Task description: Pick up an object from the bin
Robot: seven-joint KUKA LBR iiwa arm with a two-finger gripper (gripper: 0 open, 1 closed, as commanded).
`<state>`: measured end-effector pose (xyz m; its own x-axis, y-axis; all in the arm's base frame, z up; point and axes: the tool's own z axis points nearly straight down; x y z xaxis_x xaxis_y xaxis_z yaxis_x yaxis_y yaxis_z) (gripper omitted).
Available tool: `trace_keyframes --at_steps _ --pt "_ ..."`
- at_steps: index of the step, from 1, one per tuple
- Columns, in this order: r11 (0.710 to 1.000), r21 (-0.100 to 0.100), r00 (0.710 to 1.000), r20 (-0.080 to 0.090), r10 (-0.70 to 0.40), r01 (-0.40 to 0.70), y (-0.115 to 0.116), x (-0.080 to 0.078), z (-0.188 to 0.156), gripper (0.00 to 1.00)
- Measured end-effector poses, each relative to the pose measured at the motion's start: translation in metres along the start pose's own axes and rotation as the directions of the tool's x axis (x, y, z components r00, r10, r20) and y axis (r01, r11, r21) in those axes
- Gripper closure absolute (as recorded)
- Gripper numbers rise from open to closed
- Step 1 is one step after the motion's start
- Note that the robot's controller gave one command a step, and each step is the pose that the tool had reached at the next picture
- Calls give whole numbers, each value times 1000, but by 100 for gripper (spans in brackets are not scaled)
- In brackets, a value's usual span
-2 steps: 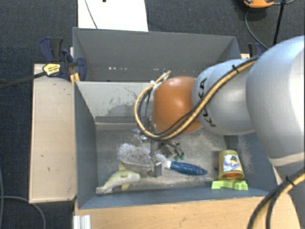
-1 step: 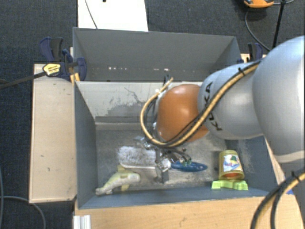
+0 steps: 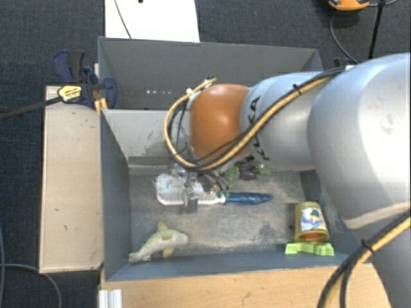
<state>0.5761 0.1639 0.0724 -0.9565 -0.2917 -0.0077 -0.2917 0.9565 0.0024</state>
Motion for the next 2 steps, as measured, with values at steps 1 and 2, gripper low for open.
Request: trace_keyframes --at_steps 1,2 --pt "1000 0 1000 0 1 -1 0 0 0 100" --pt "1000 0 1000 -13 -13 13 -17 11 -50 100"
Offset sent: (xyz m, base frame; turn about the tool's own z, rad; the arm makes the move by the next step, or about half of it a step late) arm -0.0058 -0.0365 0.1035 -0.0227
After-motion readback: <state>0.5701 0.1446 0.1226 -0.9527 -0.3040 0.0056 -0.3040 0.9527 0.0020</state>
